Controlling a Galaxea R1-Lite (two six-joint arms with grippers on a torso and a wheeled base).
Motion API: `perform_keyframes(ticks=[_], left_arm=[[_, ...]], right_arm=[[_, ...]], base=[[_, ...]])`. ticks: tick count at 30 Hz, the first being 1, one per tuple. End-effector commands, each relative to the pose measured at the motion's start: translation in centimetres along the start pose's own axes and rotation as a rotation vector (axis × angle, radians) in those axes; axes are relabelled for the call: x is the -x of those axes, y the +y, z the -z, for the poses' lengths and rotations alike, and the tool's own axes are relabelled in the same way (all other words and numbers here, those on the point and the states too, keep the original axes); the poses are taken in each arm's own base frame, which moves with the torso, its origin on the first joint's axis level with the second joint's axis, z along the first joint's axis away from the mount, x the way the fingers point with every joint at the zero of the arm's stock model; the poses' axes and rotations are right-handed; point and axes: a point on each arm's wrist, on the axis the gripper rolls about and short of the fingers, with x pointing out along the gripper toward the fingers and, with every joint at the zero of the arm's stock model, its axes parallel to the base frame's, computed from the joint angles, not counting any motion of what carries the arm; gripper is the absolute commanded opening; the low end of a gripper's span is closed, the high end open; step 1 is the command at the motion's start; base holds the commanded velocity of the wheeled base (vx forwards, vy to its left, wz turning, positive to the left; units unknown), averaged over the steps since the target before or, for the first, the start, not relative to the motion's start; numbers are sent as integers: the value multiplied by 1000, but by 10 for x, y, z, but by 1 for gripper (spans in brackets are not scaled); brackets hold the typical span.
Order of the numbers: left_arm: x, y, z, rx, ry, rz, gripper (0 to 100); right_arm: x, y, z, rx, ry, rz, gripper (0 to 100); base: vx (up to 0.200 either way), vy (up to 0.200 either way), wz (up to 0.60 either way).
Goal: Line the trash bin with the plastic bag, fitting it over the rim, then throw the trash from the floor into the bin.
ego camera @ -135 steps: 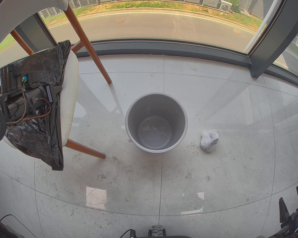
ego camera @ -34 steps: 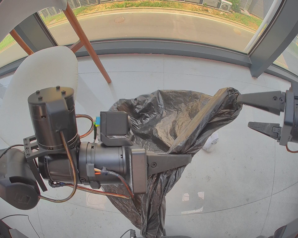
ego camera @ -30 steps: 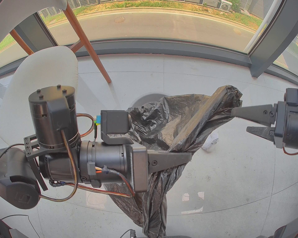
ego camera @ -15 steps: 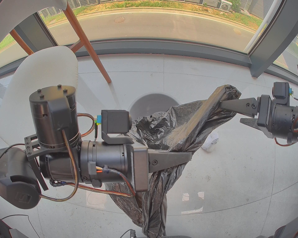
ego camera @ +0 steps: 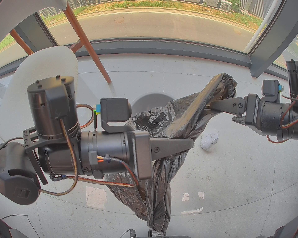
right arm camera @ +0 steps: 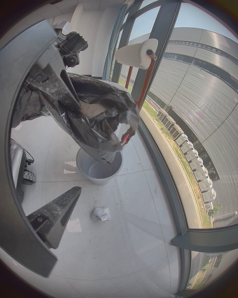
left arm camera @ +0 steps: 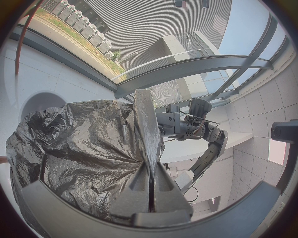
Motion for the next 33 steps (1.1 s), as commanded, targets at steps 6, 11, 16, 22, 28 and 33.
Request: perform_keyframes(ticks=[6, 11, 16, 22, 28, 33], left_arm=[[-1, 1, 0, -2, 0, -3, 0], [-1, 1, 0, 1, -4, -13, 0], [-2, 1, 0, 0, -4, -15, 0], [-7, 5, 0, -5, 0, -16, 0], [-8, 2, -10, -21, -23, 1, 0], [-8, 1, -15, -29, -37, 7, 0]], right_arm=[[-30, 13, -2, 8, 34, -9, 100], [-34, 15, -4, 8, 30, -9, 100], [-36, 15, -6, 5, 24, -8, 0], [-36, 14, -10, 5, 13, -9, 0], [-33, 14, -10, 14, 10, -16, 0], [-33, 13, -12, 9, 7, -15, 0]], base=[[0, 0, 0], [0, 0, 0], [0, 0, 0], [0, 0, 0], [0, 0, 0], [0, 0, 0]])
